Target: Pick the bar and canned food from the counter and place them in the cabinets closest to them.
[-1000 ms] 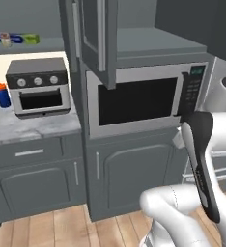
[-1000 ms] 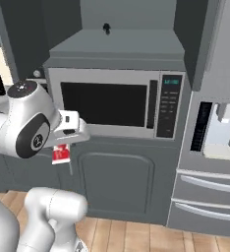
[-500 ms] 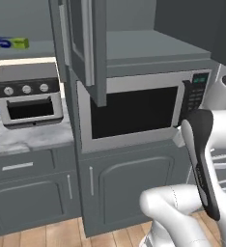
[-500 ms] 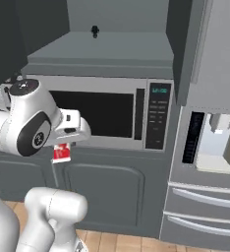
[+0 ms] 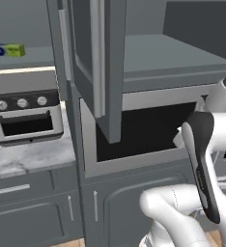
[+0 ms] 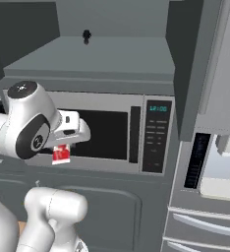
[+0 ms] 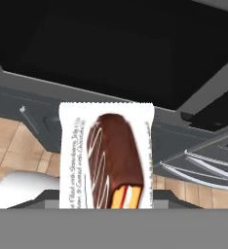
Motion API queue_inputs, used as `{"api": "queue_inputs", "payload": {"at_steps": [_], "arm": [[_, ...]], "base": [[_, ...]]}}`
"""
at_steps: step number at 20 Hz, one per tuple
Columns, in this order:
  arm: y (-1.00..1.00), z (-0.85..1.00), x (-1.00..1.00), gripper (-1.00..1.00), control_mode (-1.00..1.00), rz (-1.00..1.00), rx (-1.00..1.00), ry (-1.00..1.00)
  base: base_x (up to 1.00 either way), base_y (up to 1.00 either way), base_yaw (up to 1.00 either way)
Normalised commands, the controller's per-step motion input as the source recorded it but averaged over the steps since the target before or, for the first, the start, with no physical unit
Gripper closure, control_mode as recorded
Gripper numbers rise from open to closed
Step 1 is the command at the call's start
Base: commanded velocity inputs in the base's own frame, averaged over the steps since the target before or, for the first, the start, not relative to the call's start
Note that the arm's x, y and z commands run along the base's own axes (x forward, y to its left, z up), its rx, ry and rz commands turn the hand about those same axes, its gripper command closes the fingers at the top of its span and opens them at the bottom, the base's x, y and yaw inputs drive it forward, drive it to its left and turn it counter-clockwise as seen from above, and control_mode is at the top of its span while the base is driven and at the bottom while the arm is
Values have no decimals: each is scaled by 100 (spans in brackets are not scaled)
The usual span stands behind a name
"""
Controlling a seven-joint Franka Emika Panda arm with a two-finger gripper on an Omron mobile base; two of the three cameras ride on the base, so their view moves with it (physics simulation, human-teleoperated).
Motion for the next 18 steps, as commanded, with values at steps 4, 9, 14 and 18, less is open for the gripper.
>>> {"api": "queue_inputs", "payload": {"at_steps": [4,9,14,18], "arm": [[0,0,0,100,-100,0,0,0],[0,3,0,100,-100,0,0,0],[12,15,0,100,-100,0,4,-5],[49,21,10,100,-100,-7,0,-5]], "base": [[12,0,0],[0,0,0],[0,0,0],[0,0,0]]}}
